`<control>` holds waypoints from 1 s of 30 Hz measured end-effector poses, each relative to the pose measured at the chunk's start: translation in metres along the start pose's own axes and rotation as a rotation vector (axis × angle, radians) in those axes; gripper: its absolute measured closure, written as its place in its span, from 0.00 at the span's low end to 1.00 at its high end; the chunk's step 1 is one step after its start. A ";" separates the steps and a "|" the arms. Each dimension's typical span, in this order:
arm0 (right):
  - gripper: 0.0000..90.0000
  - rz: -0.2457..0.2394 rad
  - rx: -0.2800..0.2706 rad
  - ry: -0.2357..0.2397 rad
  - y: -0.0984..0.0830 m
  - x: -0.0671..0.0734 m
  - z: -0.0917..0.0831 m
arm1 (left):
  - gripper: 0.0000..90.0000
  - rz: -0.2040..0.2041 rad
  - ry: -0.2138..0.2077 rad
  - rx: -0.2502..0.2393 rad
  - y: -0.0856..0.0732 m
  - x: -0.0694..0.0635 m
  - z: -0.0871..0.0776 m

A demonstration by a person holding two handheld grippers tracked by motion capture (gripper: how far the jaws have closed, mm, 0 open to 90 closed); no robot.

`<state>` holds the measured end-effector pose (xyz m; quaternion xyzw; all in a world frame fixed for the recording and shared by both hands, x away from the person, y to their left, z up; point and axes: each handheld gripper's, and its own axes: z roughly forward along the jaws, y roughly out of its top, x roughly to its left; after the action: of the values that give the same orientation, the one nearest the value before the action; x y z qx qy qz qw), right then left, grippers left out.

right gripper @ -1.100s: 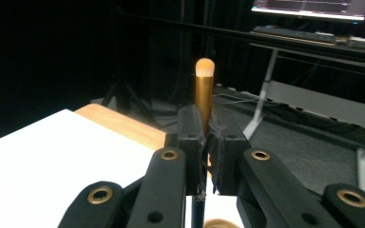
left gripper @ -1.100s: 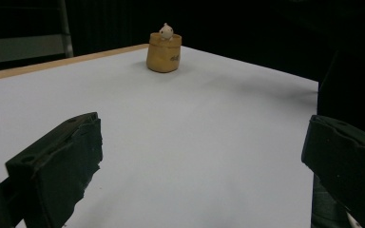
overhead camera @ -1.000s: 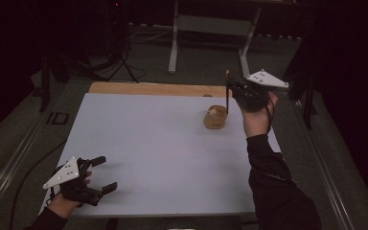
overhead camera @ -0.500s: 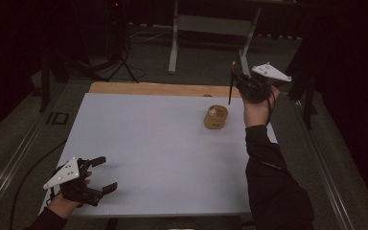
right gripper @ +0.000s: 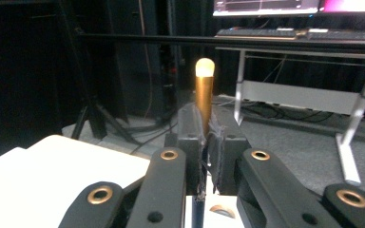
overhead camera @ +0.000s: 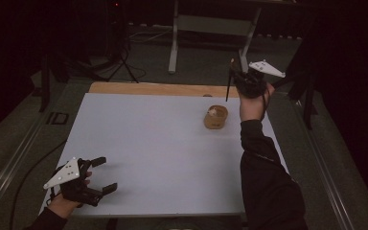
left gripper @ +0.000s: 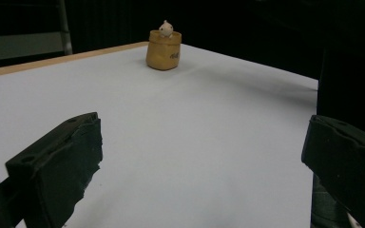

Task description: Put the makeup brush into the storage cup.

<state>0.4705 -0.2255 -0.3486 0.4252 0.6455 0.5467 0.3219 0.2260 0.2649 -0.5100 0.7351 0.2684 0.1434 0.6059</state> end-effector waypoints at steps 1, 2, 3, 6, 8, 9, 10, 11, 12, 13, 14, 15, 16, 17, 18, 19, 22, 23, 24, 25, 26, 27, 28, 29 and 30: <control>0.94 0.001 0.001 0.002 -0.001 0.000 0.002 | 0.01 -0.001 -0.002 -0.001 0.000 0.000 0.000; 0.94 0.002 0.003 -0.005 -0.003 -0.001 0.003 | 0.01 0.000 -0.003 0.000 0.000 0.000 0.000; 0.94 0.002 0.005 -0.012 -0.005 -0.001 0.005 | 0.00 0.000 -0.004 -0.001 0.000 0.000 0.000; 0.94 0.011 0.015 -0.024 -0.012 -0.003 0.010 | 0.00 0.000 -0.007 -0.002 0.000 0.000 0.000; 0.94 0.032 0.019 -0.021 -0.018 -0.005 0.013 | 0.00 0.001 -0.009 -0.001 0.000 0.000 0.001; 0.94 0.035 0.022 -0.023 -0.020 -0.006 0.015 | 0.00 0.001 -0.010 -0.001 0.000 0.000 0.001; 0.94 0.043 0.029 -0.020 -0.023 -0.007 0.017 | 0.01 0.001 -0.011 -0.001 0.000 0.000 0.001; 0.94 0.042 0.034 -0.027 -0.027 -0.007 0.019 | 0.01 0.001 -0.011 -0.002 0.000 0.000 0.001; 0.94 0.040 0.040 -0.029 -0.030 -0.007 0.021 | 0.01 0.000 -0.011 -0.001 0.000 0.000 0.001; 0.94 0.044 0.045 -0.030 -0.033 -0.008 0.022 | 0.00 0.001 -0.011 -0.001 0.000 0.000 0.000; 0.94 0.045 0.047 -0.033 -0.036 -0.008 0.023 | 0.01 0.000 -0.012 -0.001 0.000 0.000 0.001; 0.94 0.050 0.052 -0.033 -0.038 -0.009 0.025 | 0.00 -0.002 -0.012 -0.001 0.000 0.000 0.001; 0.94 0.056 0.052 -0.036 -0.041 -0.009 0.026 | 0.01 -0.001 -0.013 -0.001 -0.001 0.001 0.001; 0.94 0.060 0.051 -0.038 -0.043 -0.010 0.026 | 0.00 0.001 -0.013 0.002 -0.001 0.001 0.001; 0.94 0.066 0.056 -0.038 -0.045 -0.011 0.027 | 0.01 0.001 -0.014 0.003 -0.001 0.000 0.001; 0.94 0.075 0.057 -0.036 -0.047 -0.011 0.028 | 0.00 0.001 -0.015 0.002 -0.001 0.000 0.001; 0.94 0.085 0.072 -0.048 -0.055 -0.012 0.032 | 0.00 -0.001 -0.016 0.001 -0.001 0.000 0.001; 0.94 0.087 0.080 -0.050 -0.058 -0.012 0.033 | 0.01 -0.001 -0.015 0.000 0.000 0.000 0.001; 0.94 0.086 0.088 -0.053 -0.060 -0.012 0.034 | 0.01 -0.002 -0.015 -0.001 0.000 0.000 0.001; 0.94 0.091 0.091 -0.056 -0.063 -0.013 0.035 | 0.00 -0.002 -0.016 -0.001 0.000 0.000 0.001; 0.94 0.093 0.095 -0.055 -0.065 -0.013 0.036 | 0.01 -0.002 -0.015 -0.001 -0.001 0.000 0.001; 0.94 0.098 0.099 -0.056 -0.067 -0.013 0.037 | 0.01 -0.002 -0.015 0.000 -0.001 0.000 0.001; 0.94 0.099 0.101 -0.057 -0.069 -0.013 0.038 | 0.01 -0.002 -0.015 0.001 -0.001 0.000 0.001; 0.94 0.102 0.103 -0.057 -0.070 -0.013 0.038 | 0.01 -0.001 -0.015 0.001 -0.001 0.000 0.001; 0.94 0.103 0.106 -0.057 -0.072 -0.013 0.039 | 0.01 -0.002 -0.016 0.000 -0.001 0.000 0.001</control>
<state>0.4963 -0.2236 -0.4272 0.4895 0.6414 0.5154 0.2888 0.2265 0.2644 -0.5108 0.7358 0.2641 0.1369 0.6083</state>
